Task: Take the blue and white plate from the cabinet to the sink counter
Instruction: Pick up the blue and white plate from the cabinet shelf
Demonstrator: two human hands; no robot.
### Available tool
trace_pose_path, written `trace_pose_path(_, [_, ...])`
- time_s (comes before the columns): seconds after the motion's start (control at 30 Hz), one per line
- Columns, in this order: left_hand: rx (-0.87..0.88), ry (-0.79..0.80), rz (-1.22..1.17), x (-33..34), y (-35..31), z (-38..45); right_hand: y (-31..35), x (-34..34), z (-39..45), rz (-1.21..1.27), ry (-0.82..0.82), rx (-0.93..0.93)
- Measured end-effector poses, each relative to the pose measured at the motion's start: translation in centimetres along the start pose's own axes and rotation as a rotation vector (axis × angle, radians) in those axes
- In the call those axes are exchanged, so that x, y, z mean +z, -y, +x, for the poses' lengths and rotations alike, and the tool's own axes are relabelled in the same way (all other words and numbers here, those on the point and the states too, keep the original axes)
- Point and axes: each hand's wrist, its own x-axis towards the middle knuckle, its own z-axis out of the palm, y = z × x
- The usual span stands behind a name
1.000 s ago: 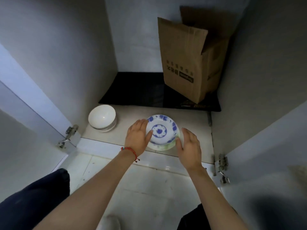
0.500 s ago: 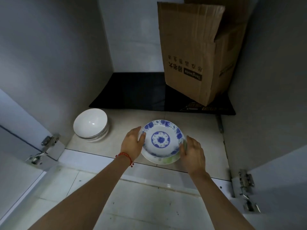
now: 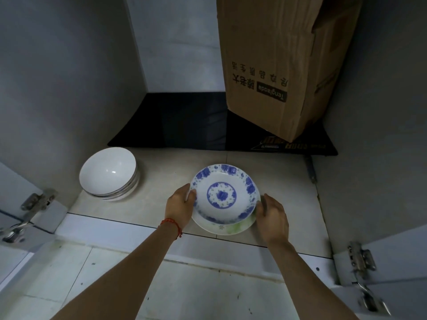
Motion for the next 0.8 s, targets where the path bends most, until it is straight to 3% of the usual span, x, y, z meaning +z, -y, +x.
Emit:
trace_pose_path(0.2, [0.006, -0.027, -0.019, 0.6, 0.6, 0.6, -0.1, 0.9, 0.2, 0.155, -0.071, -0.008])
trace_pose_path(0.8, [0.008, -0.095, -0.105, 1.8, 0.5, 0.4, 0.9, 3.3, 0.5, 0.236, -0.164, -0.009])
